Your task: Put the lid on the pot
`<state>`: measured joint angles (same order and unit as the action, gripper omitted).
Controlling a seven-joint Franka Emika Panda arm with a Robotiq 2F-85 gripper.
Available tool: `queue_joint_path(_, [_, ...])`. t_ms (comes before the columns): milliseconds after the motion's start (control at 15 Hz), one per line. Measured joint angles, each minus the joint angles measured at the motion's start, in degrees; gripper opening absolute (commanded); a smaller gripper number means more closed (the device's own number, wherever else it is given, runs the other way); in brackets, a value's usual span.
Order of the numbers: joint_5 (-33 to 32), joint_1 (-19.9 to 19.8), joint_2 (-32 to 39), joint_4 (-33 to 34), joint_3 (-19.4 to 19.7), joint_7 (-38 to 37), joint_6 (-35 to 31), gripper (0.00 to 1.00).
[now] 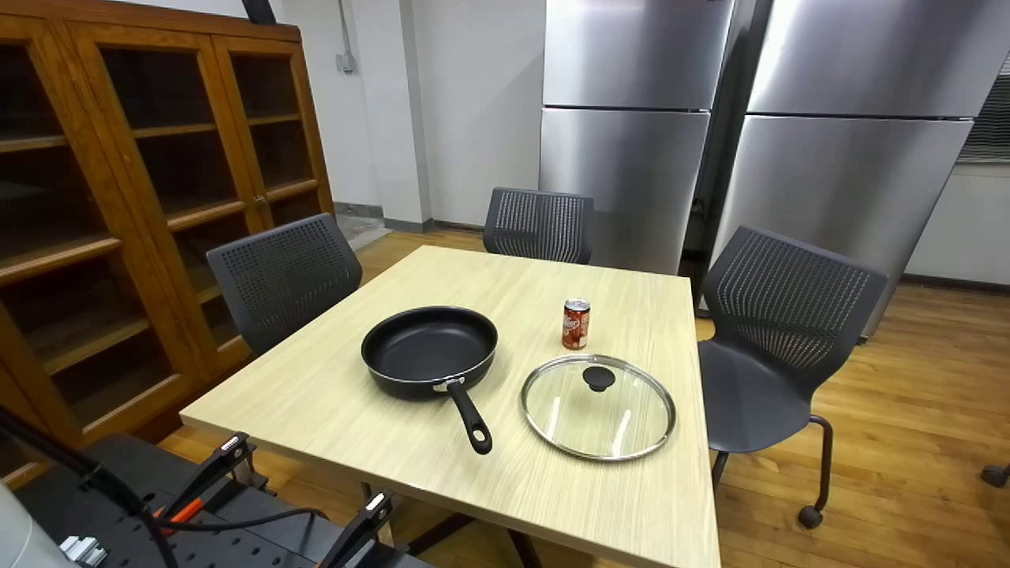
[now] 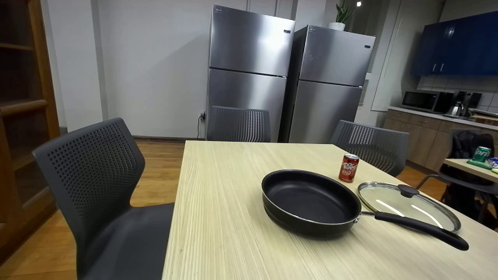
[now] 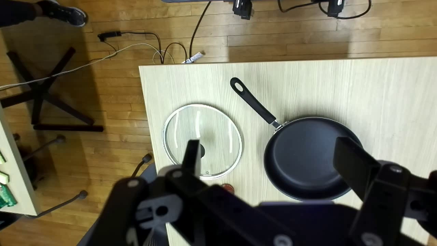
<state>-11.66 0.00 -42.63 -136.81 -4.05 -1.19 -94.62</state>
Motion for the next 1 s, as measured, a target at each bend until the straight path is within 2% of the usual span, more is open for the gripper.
queue_joint_path(600, [0.49,-0.30,6.28,-0.02,4.15,-3.97,-11.30,1.00])
queue_joint_path(1000, [1.60,-2.33,10.78,-0.03,6.58,-5.66,-16.01,1.00])
